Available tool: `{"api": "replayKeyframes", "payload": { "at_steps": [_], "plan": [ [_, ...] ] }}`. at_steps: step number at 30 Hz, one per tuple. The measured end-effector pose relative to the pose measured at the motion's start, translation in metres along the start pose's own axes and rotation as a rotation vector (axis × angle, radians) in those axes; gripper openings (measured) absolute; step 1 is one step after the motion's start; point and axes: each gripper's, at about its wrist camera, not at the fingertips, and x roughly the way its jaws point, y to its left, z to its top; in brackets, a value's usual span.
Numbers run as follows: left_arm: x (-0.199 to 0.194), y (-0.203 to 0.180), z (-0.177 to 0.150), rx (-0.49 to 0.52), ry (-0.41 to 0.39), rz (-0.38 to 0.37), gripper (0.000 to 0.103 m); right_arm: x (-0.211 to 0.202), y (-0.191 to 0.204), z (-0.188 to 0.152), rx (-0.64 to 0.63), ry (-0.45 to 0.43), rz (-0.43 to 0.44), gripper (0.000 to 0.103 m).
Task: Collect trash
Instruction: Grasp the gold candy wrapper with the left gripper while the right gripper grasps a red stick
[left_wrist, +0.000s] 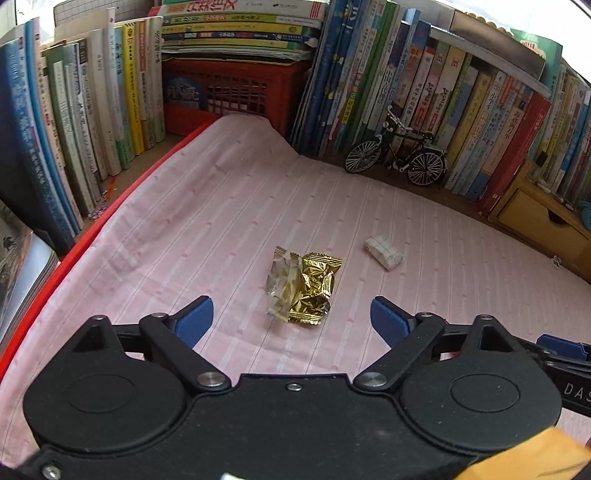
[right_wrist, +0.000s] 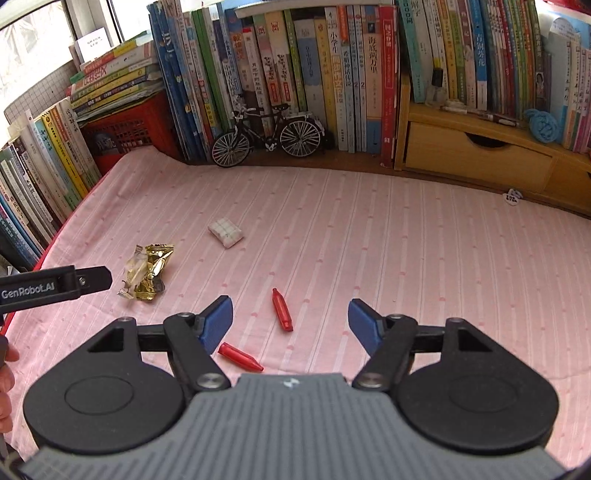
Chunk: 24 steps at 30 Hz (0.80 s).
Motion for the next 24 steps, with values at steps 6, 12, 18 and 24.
{"api": "replayKeyframes", "payload": {
  "at_steps": [6, 12, 18, 24],
  "plan": [
    [0.026, -0.014, 0.004, 0.037, 0.016, -0.093, 0.063, 0.03, -0.013, 0.002, 0.045, 0.066, 0.015, 0.07],
    [0.06, -0.02, 0.007, 0.035, 0.047, -0.065, 0.054, 0.053, -0.009, 0.005, 0.017, 0.096, 0.025, 0.064],
    [0.089, -0.023, 0.007, 0.032, 0.095, -0.059, 0.046, 0.073, 0.002, 0.002, -0.017, 0.142, 0.03, 0.057],
    [0.102, -0.024, 0.004, 0.019, 0.128, -0.04, 0.036, 0.081, 0.008, 0.0, -0.051, 0.152, 0.016, 0.034]
  ]
}}
